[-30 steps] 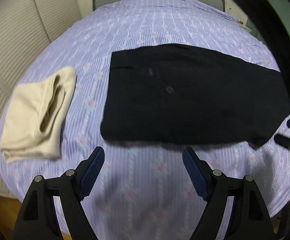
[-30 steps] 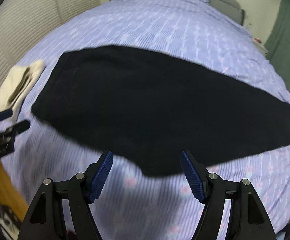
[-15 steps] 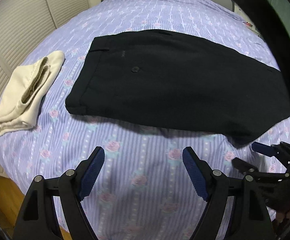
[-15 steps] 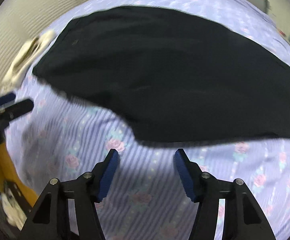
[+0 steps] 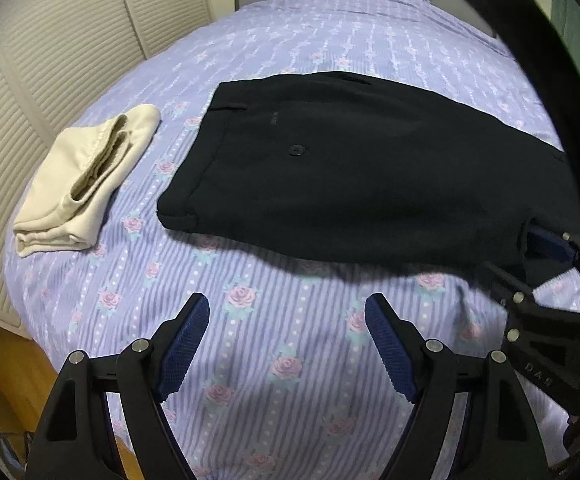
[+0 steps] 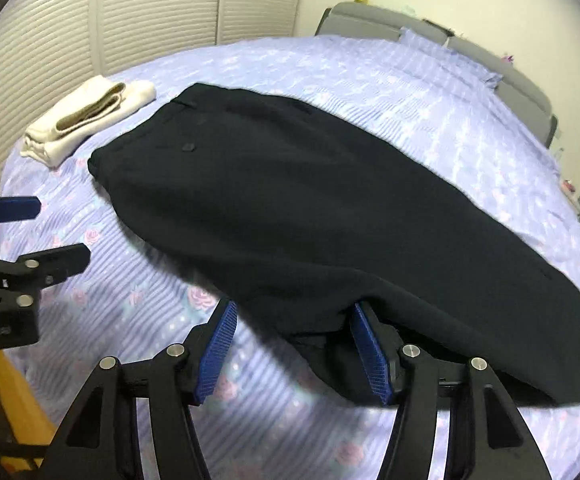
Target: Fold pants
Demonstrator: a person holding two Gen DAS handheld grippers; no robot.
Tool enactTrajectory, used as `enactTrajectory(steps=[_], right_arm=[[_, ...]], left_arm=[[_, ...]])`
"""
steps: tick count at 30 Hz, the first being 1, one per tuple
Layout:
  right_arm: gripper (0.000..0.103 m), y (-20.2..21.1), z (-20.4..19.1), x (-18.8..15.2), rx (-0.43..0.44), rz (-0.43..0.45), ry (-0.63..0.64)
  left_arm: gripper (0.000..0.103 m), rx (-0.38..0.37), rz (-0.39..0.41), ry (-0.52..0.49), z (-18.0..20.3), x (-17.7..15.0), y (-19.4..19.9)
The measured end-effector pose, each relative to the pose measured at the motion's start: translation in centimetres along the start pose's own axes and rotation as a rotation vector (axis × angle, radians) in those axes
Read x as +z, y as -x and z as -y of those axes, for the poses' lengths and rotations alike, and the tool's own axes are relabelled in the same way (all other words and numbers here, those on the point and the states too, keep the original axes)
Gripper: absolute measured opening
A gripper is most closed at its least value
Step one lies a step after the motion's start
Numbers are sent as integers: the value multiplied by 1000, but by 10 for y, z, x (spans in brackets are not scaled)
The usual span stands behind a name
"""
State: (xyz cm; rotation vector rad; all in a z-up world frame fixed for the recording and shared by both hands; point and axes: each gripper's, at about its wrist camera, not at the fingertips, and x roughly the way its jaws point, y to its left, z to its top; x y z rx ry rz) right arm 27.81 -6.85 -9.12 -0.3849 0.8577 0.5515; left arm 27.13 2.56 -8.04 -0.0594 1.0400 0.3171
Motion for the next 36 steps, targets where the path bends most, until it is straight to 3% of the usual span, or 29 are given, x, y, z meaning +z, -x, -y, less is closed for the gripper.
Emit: enactTrajectory(steps=[2, 5, 8, 16, 17, 20, 22, 26, 28, 29, 31, 36], right_arm=[[59, -8, -1, -6, 12, -34, 7], [47, -14, 2, -21, 52, -107, -23], [43, -20, 8, -36, 86, -170, -64], [39, -9, 6, -16, 61, -83, -25], [31, -8, 6, -15, 61, -79, -18], [14, -11, 14, -23, 108, -138, -51], [12, -8, 18, -28, 138, -155, -101], [11, -14, 8, -36, 105, -212, -76], [9, -21, 7, -40, 94, -249, -102], [2, -23, 7, -41, 91, -267, -112], [2, -28, 5, -44, 78, -301, -151], [4, -21, 4, -37, 13, -295, -282]], left_arm=[[80, 1, -5, 10, -3, 3, -3], [80, -8, -12, 20, -8, 6, -5], [80, -11, -15, 19, -9, 6, -4], [80, -9, -14, 0, -12, 14, -9], [80, -3, -13, 1, -13, 16, -9], [80, 26, -15, 9, -20, 20, -11], [80, 34, -22, 44, -30, 22, -14], [80, 41, -58, 155, -62, 27, -29], [80, 8, -80, 265, -88, 32, -41], [80, -28, -91, 338, -103, 35, -48], [80, -76, -104, 435, -125, 41, -62], [80, -188, -120, 357, -118, 56, -82]])
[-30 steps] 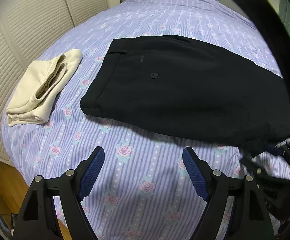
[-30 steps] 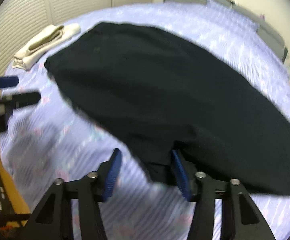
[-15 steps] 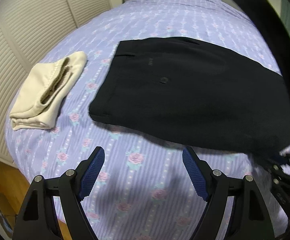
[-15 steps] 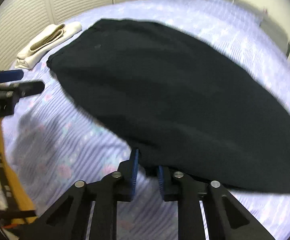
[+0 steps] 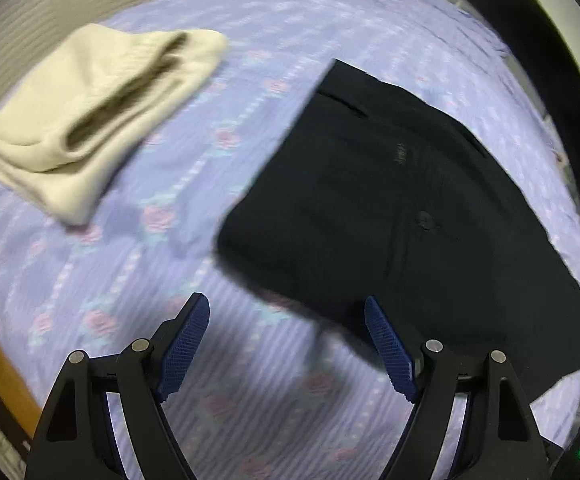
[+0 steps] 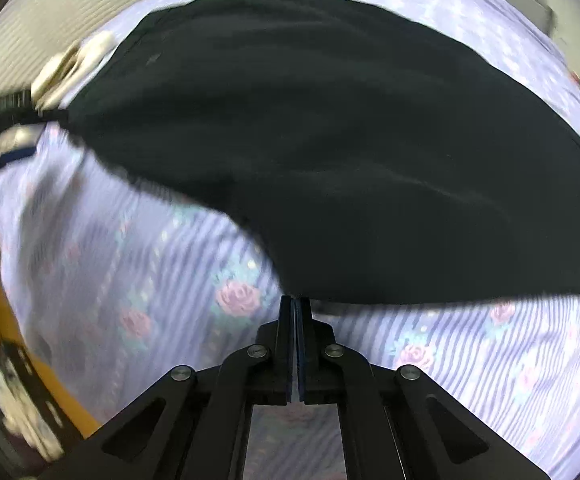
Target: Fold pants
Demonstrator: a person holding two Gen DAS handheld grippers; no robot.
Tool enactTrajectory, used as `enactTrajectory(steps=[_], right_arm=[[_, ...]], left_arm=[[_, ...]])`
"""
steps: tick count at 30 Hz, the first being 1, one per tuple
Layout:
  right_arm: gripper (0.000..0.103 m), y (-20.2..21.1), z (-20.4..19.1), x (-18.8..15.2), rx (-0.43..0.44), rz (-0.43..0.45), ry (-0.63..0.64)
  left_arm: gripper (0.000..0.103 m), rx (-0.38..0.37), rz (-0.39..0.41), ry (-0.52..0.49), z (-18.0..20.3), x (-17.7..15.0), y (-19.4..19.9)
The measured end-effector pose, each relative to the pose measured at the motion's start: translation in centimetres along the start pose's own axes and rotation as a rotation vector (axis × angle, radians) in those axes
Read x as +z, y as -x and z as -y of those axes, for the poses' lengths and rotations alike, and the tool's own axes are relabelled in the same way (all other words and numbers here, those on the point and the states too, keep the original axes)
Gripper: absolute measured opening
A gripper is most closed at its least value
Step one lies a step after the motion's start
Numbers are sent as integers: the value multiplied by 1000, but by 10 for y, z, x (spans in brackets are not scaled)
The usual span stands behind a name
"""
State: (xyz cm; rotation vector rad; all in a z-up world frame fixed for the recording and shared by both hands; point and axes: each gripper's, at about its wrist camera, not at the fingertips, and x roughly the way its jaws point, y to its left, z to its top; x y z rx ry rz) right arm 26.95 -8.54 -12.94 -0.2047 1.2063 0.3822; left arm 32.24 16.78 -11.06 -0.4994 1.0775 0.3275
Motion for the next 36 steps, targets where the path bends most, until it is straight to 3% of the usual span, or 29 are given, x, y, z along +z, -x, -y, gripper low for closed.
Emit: enactTrajectory(steps=[4, 6, 8, 10, 13, 15, 18, 21, 23, 26, 29, 31, 36], right_arm=[[29, 12, 2, -2, -92, -8, -117], [31, 17, 2, -5, -106, -39, -223], [31, 20, -3, -6, -67, -50, -279], [31, 23, -17, -5, -101, -53, -266], [31, 28, -28, -2, -101, -29, -223], [31, 28, -35, 0, -128, -15, -190], [31, 24, -29, -2, -151, -42, -228], [31, 24, -15, -4, -143, -58, -287], [31, 25, -9, -1, -161, -52, -296], [32, 38, 9, -2, -171, -31, -322], [44, 63, 26, -6, -159, 11, -367], [44, 80, 39, -6, -158, 47, -376], [54, 129, 78, -2, -180, 156, -398]], left_arm=[[80, -61, -7, 114, -16, 16, -14], [66, -85, -13, 132, -20, 22, -24], [35, -52, -32, 146, -23, 26, -32], [27, -70, -33, 157, -28, 33, -30], [23, -26, 24, 68, -19, 46, -14], [23, 16, 61, -15, -11, 56, -16], [23, 26, 32, -49, -11, 63, -33], [31, 70, 37, -152, 0, 60, -36], [66, 161, 38, -193, 4, 61, -28], [69, 272, 121, -326, 14, 62, 1], [69, 253, 149, -459, 33, 53, 29], [69, 198, 153, -523, 51, 47, 46], [72, 142, 213, -662, 113, 25, 74]])
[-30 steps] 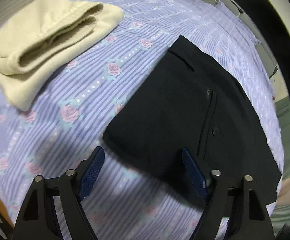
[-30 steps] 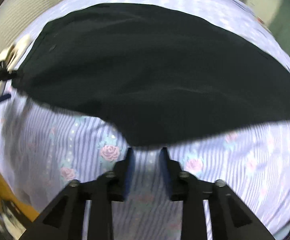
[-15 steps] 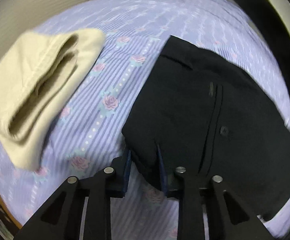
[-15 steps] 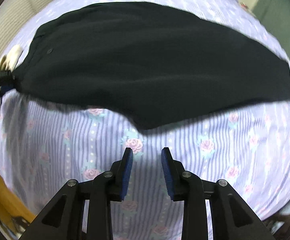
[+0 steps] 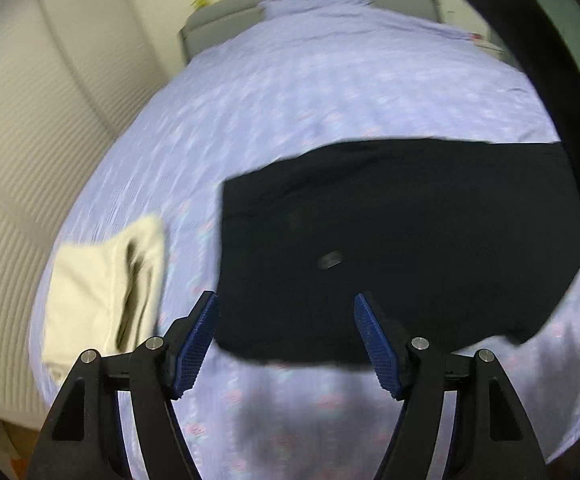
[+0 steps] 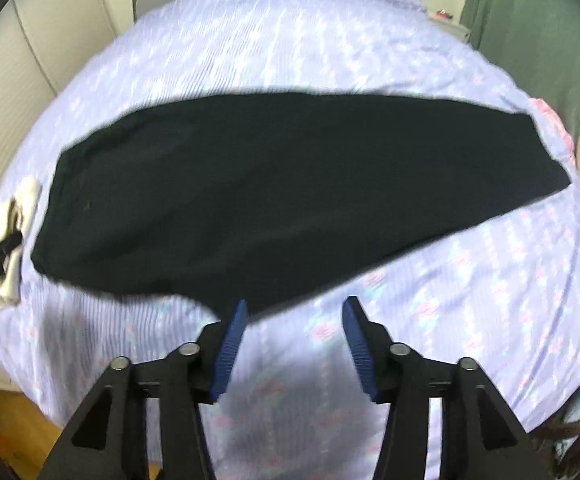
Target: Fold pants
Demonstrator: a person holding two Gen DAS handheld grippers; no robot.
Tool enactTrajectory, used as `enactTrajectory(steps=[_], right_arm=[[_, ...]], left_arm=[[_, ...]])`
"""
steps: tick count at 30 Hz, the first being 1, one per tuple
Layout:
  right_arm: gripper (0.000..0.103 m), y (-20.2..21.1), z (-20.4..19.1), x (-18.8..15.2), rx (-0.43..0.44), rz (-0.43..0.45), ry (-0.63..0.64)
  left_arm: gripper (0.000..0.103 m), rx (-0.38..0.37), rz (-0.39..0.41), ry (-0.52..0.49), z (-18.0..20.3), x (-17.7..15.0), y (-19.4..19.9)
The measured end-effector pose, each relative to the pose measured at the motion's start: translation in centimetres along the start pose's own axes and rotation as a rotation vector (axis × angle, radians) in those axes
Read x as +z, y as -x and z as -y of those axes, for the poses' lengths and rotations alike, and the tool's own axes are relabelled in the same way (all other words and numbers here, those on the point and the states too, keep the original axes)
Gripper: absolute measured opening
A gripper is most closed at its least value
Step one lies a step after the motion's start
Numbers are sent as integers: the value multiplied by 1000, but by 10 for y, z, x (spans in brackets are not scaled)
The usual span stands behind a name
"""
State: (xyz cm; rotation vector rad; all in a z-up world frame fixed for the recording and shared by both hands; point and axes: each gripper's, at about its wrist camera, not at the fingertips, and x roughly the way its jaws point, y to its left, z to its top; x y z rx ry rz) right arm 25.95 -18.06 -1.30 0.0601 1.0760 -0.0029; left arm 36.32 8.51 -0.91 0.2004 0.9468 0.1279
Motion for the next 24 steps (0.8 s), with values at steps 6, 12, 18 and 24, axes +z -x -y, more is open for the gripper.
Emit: enactTrajectory(steps=[6, 12, 18, 24], right_arm=[[71, 11, 53, 43, -104, 92, 61], [71, 18, 141, 56, -116, 147, 62], [71, 8, 244, 68, -131, 199, -45], [71, -13, 346, 90, -169, 255, -134]], left_arm=[[73, -138, 36, -30, 90, 37, 16], [73, -239, 72, -81, 194, 73, 31], [73, -312, 108, -97, 283, 111, 33], [73, -386, 142, -149, 373, 136, 36]])
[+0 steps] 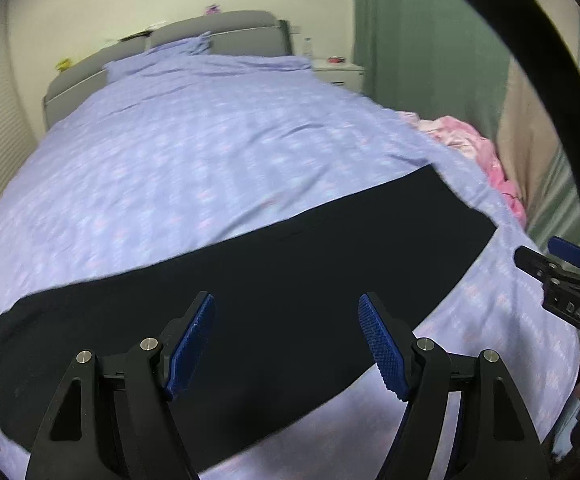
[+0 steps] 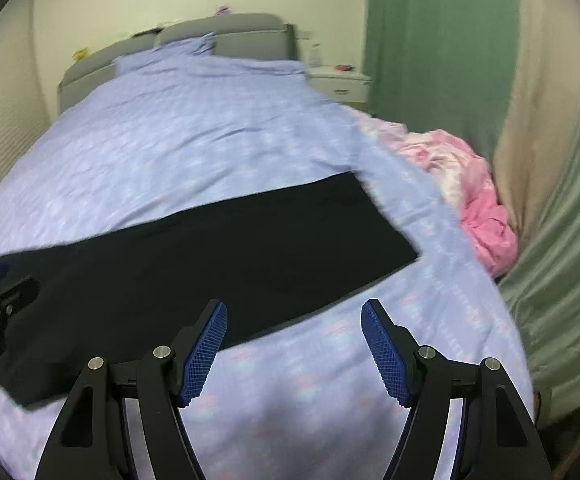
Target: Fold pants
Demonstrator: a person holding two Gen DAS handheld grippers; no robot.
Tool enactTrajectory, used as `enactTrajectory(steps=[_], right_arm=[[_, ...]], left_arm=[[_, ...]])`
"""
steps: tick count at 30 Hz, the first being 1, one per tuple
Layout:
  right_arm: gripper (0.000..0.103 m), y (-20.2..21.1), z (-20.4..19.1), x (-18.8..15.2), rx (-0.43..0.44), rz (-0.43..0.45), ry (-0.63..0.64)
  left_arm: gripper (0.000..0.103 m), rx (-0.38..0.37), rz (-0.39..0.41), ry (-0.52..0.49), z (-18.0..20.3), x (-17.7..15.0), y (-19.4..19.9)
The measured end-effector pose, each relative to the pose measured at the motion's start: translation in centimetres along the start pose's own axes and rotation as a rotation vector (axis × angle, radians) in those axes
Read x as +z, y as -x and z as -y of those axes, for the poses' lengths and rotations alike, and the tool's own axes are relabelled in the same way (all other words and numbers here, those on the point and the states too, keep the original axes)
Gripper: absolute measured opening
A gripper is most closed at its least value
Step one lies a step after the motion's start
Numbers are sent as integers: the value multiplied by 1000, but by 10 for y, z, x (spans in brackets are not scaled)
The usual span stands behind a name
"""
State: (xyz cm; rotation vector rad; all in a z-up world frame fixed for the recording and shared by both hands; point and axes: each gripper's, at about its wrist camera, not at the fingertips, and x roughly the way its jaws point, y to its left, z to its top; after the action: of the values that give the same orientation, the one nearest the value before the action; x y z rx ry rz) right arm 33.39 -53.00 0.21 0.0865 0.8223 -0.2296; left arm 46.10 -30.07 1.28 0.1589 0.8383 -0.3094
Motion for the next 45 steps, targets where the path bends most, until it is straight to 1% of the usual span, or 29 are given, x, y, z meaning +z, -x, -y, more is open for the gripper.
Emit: enactTrajectory(steps=[2, 4, 6, 9, 11, 12, 13, 14, 15, 16, 17, 22, 26, 30, 32, 33, 34, 35, 36, 38, 41, 45], right_arm=[[71, -16, 23, 9, -6, 6, -24], [71, -34, 46, 18, 14, 8, -44], [71, -57, 66, 28, 23, 4, -44], [70, -89, 85, 39, 31, -13, -17], [69, -109, 96, 46, 50, -32, -4], [67, -122, 102, 49, 65, -47, 4], [61, -135, 108, 52, 64, -65, 4], [57, -145, 113, 54, 77, -79, 5], [56, -153, 116, 56, 83, -91, 7], [52, -163, 120, 58, 83, -104, 7], [49, -168, 122, 58, 90, -110, 8], [41, -204, 126, 62, 155, -171, 9], [40, -219, 125, 62, 174, -195, 18], [40, -232, 128, 64, 205, -235, 17], [39, -235, 127, 66, 220, -241, 25], [37, -236, 127, 67, 225, -243, 30], [33, -237, 126, 68, 229, -244, 35], [25, -238, 125, 69, 234, -250, 38], [23, -235, 124, 71, 240, -241, 42], [23, -233, 120, 75, 246, -220, 67], [23, -240, 118, 74, 246, -261, 76], [25, -252, 120, 74, 277, -302, 75]], left_arm=[[73, -18, 25, -22, 25, 11, -8], [73, -27, 51, -48, 48, 24, -18], [73, -32, 68, -59, 60, 26, -21], [73, -48, 58, -68, 91, 43, -53], [73, -62, 43, -71, 100, 47, -68], [73, -68, 37, -75, 104, 48, -75], [73, -67, 30, -82, 110, 50, -86], [73, -66, 24, -85, 115, 52, -94], [73, -73, 17, -84, 118, 55, -102], [73, -78, 12, -82, 120, 57, -108], [73, -90, 3, -75, 123, 60, -116], [73, -111, -29, -41, 134, 73, -147], [73, -134, -41, -31, 146, 83, -159], [73, -150, -30, -51, 154, 87, -155], [73, -154, -31, -54, 156, 87, -155], [73, -158, -34, -52, 156, 87, -155], [73, -160, -41, -47, 156, 87, -155], [73, -161, -46, -43, 155, 86, -155], [73, -166, -48, -40, 155, 86, -155], [73, -168, -53, -43, 155, 85, -156], [73, -162, -55, -49, 155, 85, -157], [73, -162, -59, -46, 155, 87, -161]])
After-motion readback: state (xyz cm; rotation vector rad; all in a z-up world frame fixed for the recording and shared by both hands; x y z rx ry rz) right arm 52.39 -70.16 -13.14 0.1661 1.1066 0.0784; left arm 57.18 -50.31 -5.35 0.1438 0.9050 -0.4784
